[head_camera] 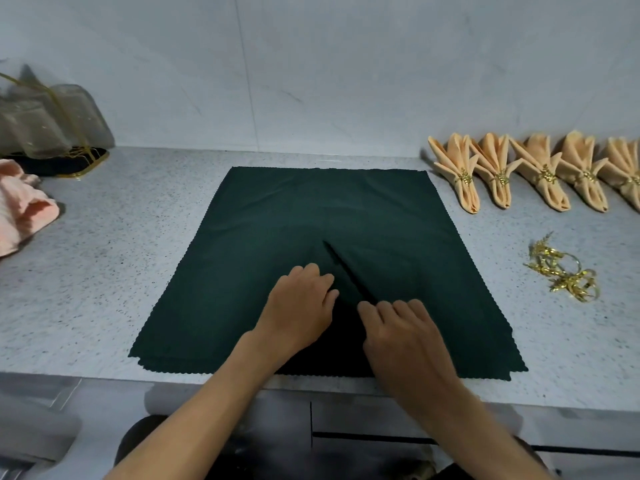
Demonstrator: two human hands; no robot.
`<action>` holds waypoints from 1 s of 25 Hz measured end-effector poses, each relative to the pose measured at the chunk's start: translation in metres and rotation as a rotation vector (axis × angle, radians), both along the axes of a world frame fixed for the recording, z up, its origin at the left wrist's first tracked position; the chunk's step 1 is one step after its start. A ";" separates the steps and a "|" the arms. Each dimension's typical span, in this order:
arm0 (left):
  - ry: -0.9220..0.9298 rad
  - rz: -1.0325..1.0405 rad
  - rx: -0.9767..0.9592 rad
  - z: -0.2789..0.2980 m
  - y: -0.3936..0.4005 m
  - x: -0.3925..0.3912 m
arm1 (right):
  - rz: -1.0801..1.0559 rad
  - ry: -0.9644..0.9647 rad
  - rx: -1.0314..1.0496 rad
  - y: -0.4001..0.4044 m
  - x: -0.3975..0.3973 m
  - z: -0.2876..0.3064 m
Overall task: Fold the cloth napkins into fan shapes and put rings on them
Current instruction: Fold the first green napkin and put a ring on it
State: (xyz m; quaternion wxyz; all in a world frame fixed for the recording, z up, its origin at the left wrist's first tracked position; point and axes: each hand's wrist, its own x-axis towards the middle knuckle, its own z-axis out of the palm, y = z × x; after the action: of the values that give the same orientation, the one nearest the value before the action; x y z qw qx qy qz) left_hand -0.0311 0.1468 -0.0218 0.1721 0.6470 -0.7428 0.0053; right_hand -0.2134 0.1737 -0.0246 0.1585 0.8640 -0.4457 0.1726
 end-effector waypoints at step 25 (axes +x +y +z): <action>0.177 -0.231 0.039 0.002 0.012 -0.017 | 0.169 -0.398 0.635 -0.045 -0.058 0.024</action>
State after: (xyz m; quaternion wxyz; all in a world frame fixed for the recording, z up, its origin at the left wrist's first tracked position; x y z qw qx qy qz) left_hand -0.0476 0.1583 -0.0195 0.2237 0.5585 -0.7942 -0.0857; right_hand -0.2716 0.1290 -0.0007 -0.2213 0.8532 -0.4264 0.2029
